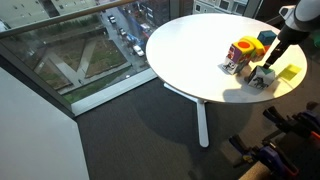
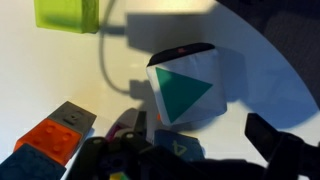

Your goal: Put the black and white cube on the top of the block stack

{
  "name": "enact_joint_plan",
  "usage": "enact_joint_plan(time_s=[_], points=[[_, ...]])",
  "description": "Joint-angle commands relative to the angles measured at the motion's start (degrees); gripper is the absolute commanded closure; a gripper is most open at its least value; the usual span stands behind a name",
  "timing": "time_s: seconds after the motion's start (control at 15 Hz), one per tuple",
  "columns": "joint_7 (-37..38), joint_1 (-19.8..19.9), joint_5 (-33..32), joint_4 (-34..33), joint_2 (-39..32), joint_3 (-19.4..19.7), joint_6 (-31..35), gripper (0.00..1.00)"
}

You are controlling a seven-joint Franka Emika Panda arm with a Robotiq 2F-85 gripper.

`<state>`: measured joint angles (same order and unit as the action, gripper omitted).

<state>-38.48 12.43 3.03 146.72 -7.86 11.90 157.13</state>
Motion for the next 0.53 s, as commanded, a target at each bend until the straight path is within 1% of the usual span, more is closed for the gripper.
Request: enact_joint_plan(time_s=[0.0,0.47], points=[[-3.37,2.86,0.83,-1.71,-2.92,-1.69,1.55,0.00],[-8.17,6.65,1.18,-0.61,-4.89,-4.68,3.60,0.00]])
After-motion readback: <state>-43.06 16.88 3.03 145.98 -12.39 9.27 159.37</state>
